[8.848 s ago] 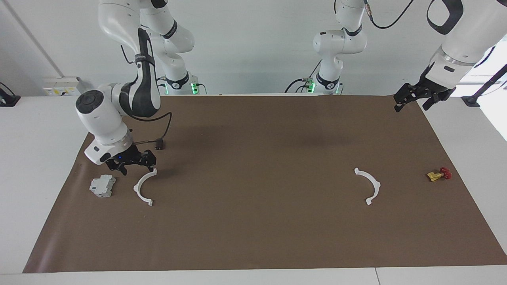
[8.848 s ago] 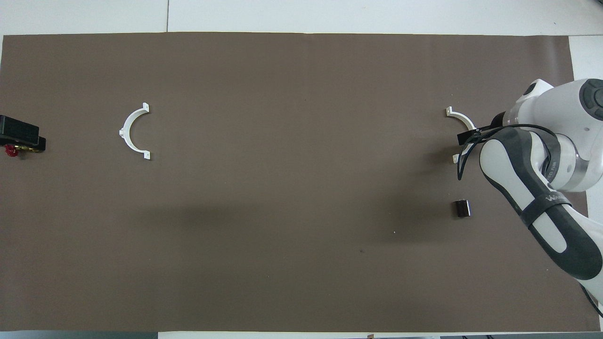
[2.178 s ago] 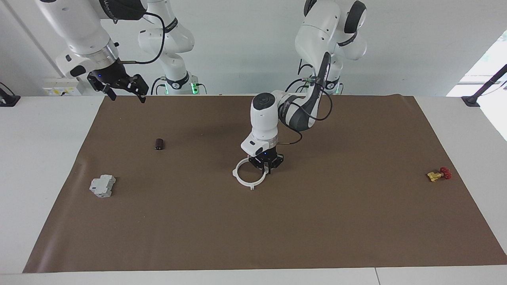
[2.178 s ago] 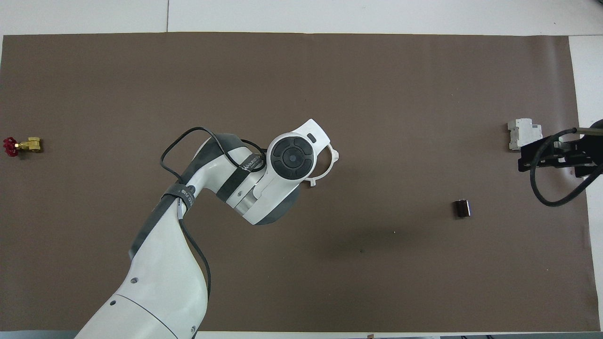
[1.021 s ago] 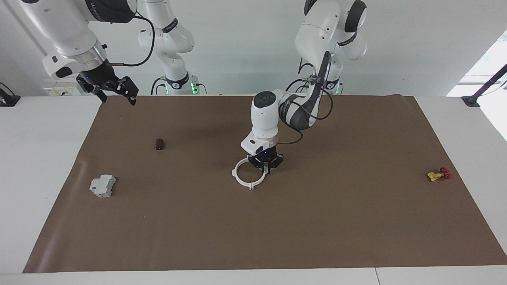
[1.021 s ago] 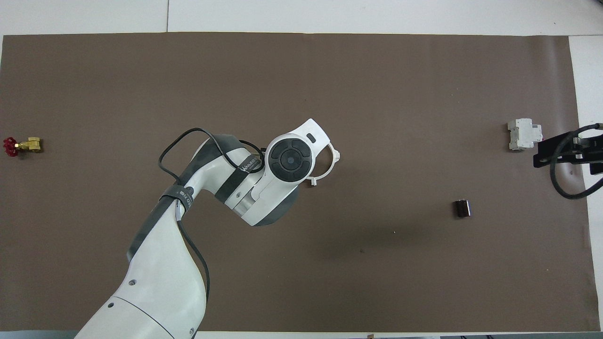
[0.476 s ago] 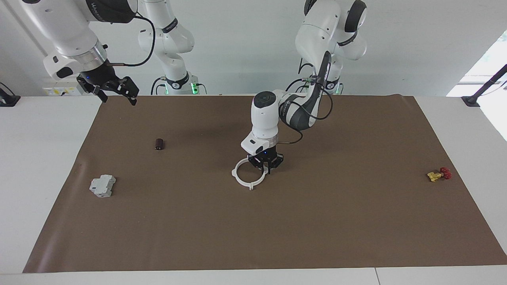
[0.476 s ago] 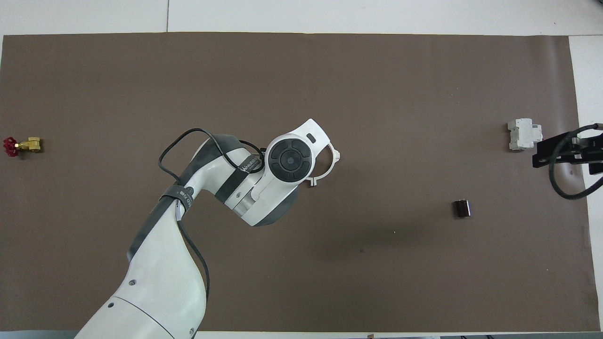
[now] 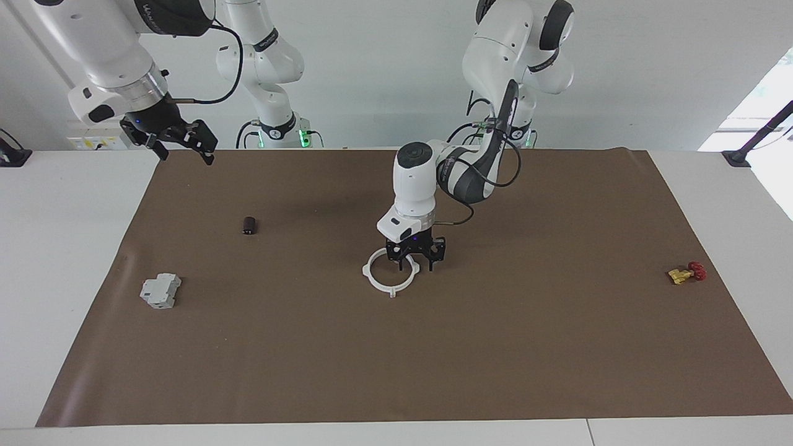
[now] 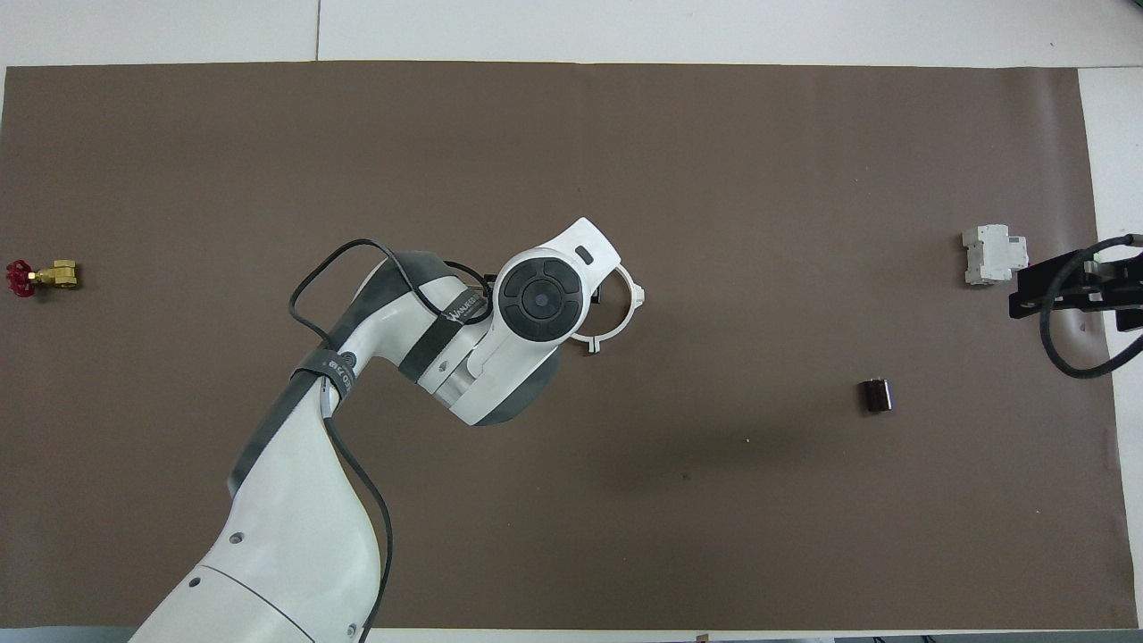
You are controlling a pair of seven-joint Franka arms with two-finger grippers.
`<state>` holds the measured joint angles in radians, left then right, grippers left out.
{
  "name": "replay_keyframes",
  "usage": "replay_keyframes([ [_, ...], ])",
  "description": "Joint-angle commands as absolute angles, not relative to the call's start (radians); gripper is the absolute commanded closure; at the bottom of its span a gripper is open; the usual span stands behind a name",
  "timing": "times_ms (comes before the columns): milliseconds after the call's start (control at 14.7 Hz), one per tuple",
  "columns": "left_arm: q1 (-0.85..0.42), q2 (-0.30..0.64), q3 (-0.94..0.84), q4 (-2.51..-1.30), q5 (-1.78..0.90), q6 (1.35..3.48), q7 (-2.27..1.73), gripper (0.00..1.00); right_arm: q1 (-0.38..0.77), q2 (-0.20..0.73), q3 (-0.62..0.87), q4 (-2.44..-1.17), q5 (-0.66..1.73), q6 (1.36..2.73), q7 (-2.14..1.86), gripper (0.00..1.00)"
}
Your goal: Assemble drain pipe with both arms
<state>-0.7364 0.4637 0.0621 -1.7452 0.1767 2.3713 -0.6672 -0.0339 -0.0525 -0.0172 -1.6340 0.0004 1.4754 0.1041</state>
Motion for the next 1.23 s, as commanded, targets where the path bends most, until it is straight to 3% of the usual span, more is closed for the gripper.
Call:
replay_keyframes([
  [0,-0.680,0.349,0.066,-1.801,0.192,2.356,-0.670,0.00,-0.048,-0.060,-0.008,-1.649,0.003,1.491,0.080,0.00],
  [613,-0.392,0.141,0.063,-1.838,0.076,2.136,-0.444,0.00,-0.048,-0.060,-0.008,-1.649,0.003,1.491,0.080,0.00],
  [1157,-0.155,-0.026,0.075,-1.764,-0.015,1.818,-0.094,0.00,-0.048,-0.060,-0.008,-1.649,0.003,1.491,0.078,0.00],
])
